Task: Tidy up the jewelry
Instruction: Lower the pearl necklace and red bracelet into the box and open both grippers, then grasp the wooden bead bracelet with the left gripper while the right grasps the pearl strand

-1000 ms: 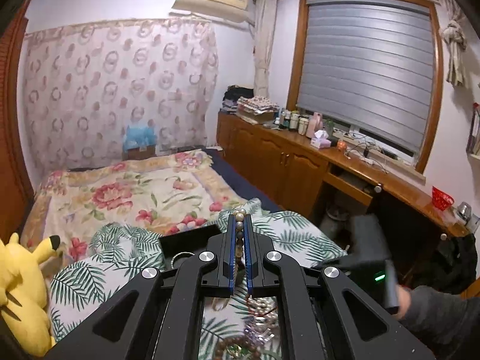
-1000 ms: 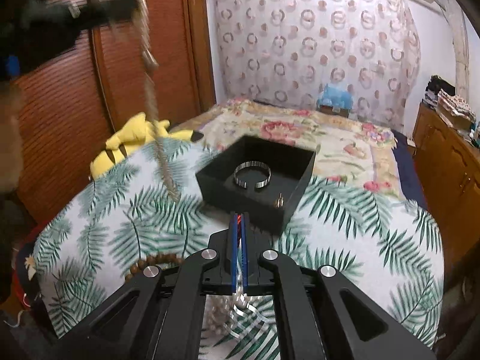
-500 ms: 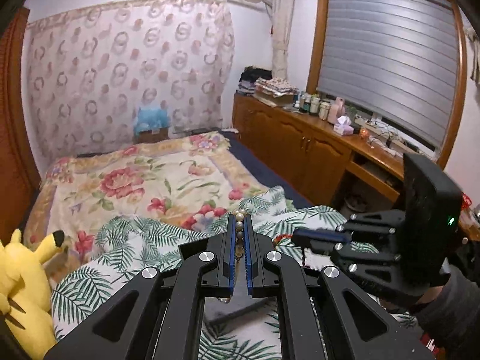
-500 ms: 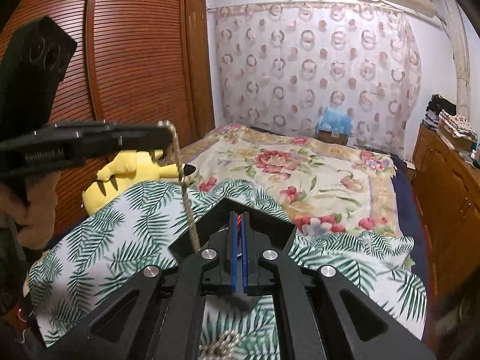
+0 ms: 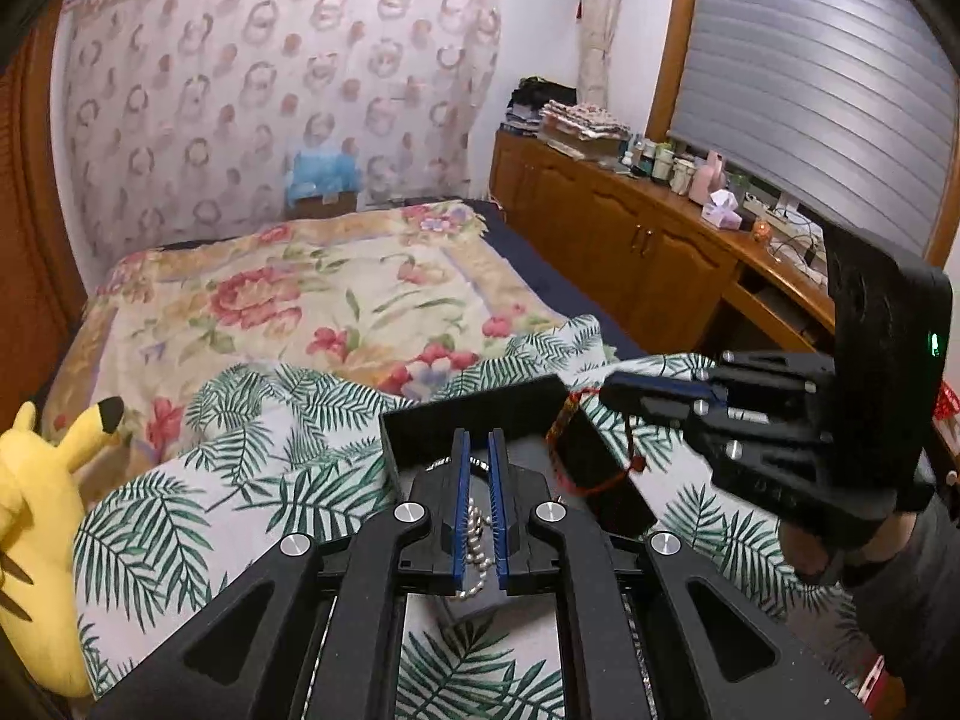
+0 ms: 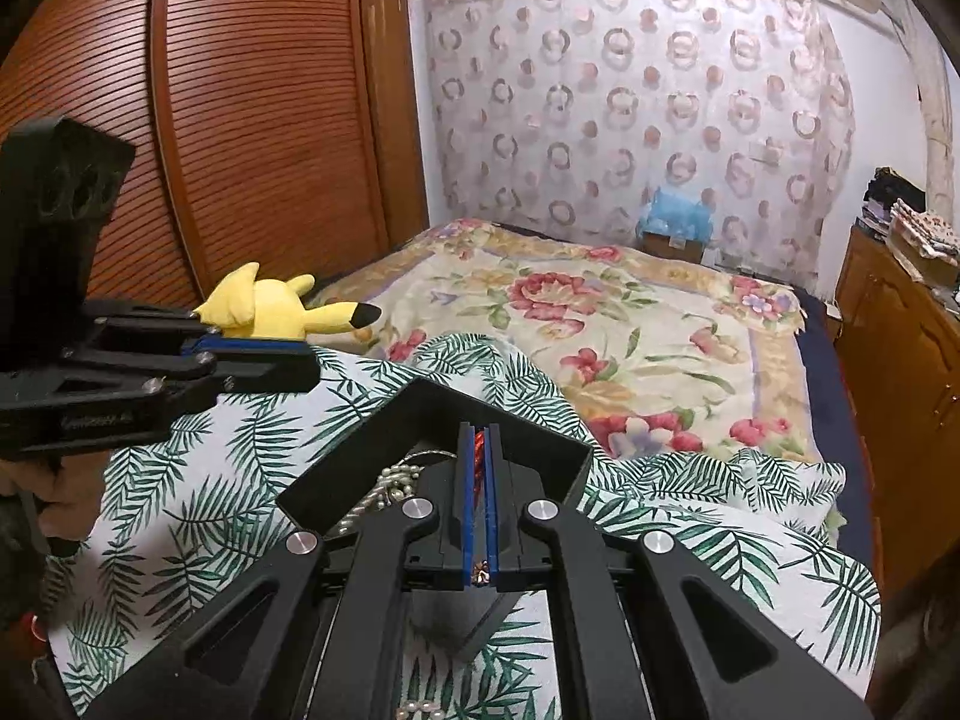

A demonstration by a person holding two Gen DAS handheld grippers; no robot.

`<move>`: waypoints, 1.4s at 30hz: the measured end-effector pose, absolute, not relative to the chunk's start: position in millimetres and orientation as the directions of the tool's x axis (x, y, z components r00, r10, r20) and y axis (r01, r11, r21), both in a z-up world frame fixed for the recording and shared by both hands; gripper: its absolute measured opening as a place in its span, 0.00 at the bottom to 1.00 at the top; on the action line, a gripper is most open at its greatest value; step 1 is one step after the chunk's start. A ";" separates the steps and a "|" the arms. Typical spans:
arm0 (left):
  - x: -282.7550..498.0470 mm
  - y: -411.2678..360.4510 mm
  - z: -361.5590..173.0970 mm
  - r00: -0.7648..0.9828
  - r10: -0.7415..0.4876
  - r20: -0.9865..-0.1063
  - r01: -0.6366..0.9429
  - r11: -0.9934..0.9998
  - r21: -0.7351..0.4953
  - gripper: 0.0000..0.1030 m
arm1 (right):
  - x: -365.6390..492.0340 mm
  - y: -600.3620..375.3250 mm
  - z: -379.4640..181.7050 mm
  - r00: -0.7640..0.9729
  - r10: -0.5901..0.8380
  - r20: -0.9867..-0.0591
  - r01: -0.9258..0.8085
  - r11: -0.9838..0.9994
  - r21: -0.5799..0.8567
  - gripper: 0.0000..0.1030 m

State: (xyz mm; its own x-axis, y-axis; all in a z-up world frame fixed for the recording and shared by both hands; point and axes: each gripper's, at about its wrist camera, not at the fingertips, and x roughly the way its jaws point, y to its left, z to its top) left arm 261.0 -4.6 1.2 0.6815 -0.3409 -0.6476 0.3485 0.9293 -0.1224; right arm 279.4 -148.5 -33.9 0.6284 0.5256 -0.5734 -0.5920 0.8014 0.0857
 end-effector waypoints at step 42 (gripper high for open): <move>135.4 -0.7 -82.1 0.560 -0.311 -0.768 0.339 0.932 -0.130 0.28 | 153.8 -170.0 -117.6 0.455 0.452 -0.767 -0.596 0.795 0.115 0.24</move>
